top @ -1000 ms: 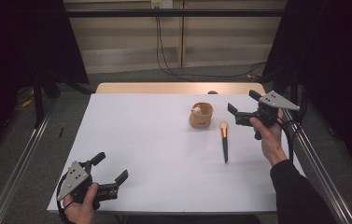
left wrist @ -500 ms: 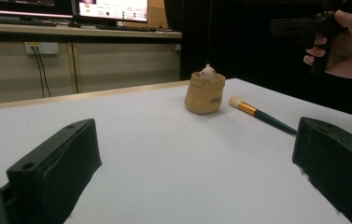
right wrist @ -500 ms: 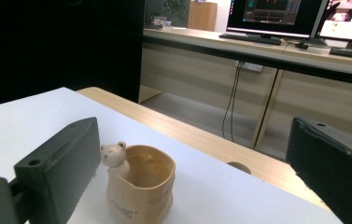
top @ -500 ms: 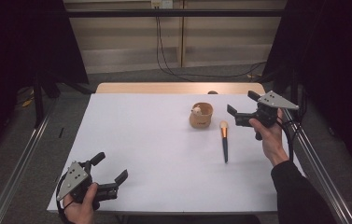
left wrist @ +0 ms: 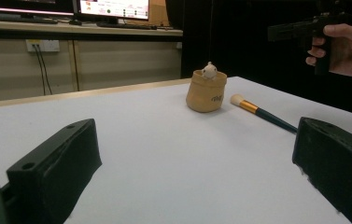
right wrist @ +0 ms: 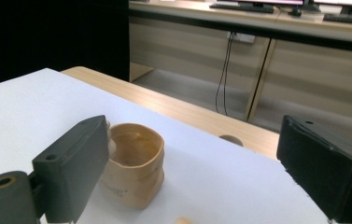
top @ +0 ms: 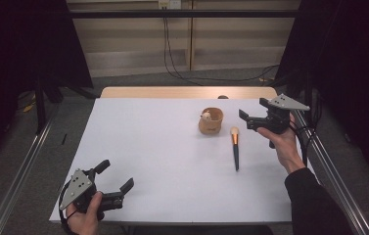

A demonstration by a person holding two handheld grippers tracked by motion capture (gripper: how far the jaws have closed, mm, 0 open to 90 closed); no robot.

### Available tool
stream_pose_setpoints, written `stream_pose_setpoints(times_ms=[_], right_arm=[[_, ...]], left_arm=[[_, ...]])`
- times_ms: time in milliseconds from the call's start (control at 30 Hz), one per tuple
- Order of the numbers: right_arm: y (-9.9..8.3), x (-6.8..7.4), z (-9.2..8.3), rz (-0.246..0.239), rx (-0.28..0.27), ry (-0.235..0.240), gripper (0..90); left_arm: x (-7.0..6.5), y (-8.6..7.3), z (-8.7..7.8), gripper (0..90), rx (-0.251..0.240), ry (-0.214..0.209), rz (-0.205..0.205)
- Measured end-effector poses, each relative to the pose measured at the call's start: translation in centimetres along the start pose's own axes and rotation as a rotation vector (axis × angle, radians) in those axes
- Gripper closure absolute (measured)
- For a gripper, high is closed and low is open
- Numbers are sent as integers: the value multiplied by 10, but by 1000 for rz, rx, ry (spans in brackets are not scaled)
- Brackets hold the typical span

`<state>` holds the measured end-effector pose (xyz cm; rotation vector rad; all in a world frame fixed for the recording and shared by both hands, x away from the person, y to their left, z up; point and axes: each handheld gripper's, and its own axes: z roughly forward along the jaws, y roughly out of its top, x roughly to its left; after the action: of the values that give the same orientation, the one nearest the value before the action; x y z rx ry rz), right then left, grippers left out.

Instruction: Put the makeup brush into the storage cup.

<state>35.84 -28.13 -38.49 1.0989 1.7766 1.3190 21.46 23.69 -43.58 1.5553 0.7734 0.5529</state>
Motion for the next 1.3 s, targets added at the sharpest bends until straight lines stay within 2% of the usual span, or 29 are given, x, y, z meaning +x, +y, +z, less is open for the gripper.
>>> stream_pose_setpoints(times_ms=[67, 100, 133, 200, 267, 300, 333, 500, 633, 733, 967, 1100, 1200, 1300], right_arm=[[1, -1, 1, 7, 39, -22, 108], [1, -2, 2, 22, 68, -9, 116], [1, -2, 2, 22, 68, -9, 116], [0, -2, 4, 22, 117, -13, 116], [-1, -2, 6, 54, 155, 3, 103], [-2, -3, 10, 86, 209, 17, 69], [-2, -3, 10, 86, 209, 17, 69], [-4, -1, 14, 93, 307, 28, 77], [-1, -1, 16, 93, 345, 28, 85], [1, 0, 18, 95, 406, 27, 89], [3, -2, 26, 129, 551, 10, 98], [4, -5, 29, 154, 624, -7, 182], [5, -7, 31, 176, 656, 5, 188], [5, -7, 33, 187, 714, 16, 192]], left_arm=[[0, 0, 0, 7, -2, 0, 1], [0, 0, 0, 7, -1, 0, 2], [0, 0, 0, 7, -1, 0, 1], [0, 0, 0, 7, 1, -1, 0], [0, 0, 0, 7, 0, 1, -2], [0, -1, 0, 7, 1, 1, -10], [0, -1, 0, 7, 1, 1, -10], [0, -1, 0, 7, 1, -2, -13], [0, -1, 0, 7, 2, -3, -11], [0, -1, 0, 7, 2, 1, -13], [1, -1, 0, 7, -5, -5, -9], [1, 0, -1, 7, -5, -9, -3], [2, -1, -1, 7, -5, -7, -6], [1, -1, 0, 7, -5, -9, -6]])
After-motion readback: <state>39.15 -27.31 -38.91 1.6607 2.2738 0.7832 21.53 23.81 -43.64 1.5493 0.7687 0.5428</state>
